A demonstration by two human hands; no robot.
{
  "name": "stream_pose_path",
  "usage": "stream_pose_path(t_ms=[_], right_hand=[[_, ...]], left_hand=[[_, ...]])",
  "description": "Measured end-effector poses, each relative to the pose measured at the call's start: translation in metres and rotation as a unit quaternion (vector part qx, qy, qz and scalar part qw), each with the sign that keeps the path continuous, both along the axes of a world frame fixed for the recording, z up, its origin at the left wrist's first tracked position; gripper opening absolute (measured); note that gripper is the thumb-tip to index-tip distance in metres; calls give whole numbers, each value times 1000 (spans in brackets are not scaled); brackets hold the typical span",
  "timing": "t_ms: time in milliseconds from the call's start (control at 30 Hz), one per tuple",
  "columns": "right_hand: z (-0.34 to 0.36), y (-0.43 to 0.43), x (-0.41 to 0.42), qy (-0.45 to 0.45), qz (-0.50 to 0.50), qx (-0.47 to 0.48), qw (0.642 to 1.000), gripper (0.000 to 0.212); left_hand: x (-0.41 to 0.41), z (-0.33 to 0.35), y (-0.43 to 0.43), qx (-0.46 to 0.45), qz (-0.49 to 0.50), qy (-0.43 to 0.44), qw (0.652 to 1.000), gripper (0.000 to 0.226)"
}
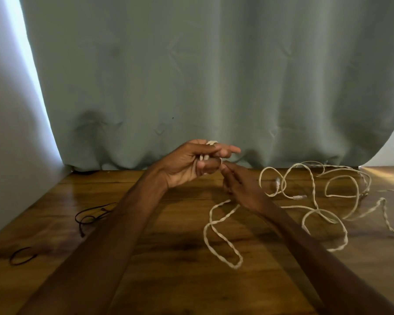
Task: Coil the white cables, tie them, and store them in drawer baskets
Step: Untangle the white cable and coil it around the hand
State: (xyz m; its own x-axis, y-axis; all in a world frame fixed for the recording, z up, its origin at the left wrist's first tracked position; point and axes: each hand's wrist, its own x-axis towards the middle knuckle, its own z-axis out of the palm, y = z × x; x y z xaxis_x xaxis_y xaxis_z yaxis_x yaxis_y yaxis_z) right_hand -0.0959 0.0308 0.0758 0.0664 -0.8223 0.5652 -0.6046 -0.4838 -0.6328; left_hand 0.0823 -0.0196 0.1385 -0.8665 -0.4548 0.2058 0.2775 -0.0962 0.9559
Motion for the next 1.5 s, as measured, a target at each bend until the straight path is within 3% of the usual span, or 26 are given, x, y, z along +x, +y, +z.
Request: stream_pose_path(t_ms=[167, 267, 333, 467, 567, 800, 967, 1100, 1200, 1333, 1500], right_hand=[[-12, 5, 19, 54, 13, 80, 995, 33], [-9, 13, 27, 79, 35, 97, 992, 31], [-4, 22, 30, 105, 53, 92, 989, 32], [7, 30, 34, 93, 77, 96, 988, 35], [15, 35, 32, 109, 82, 99, 986, 37], [31, 36, 11, 37, 98, 92, 990, 46], [41, 35, -4, -109, 107, 142, 978, 40], [42, 25, -25, -262, 128, 202, 935, 32], [37, 17, -36, -338, 154, 227, 900, 25], [28, 10, -39, -325, 110, 166, 924, 21], [24, 8, -40, -266, 24, 104, 958, 27]], left_hand=[[-7, 6, 8, 50, -15, 111, 992, 29], [-11, 4, 8, 25, 60, 134, 989, 45], [-10, -1, 0, 20, 112, 140, 984, 39], [-2, -11, -20, 20, 187, 108, 976, 23], [-7, -13, -21, 2, 236, 69, 969, 41], [-11, -18, -22, -174, 320, -65, 929, 47], [-3, -28, -20, -277, 317, -186, 888, 37], [-10, -28, -20, -256, 267, -198, 908, 34], [-10, -28, -18, -220, 235, -210, 923, 61], [-13, -32, -9, -169, 143, -221, 950, 78], [-15, -23, 2, -121, 53, -167, 977, 54]])
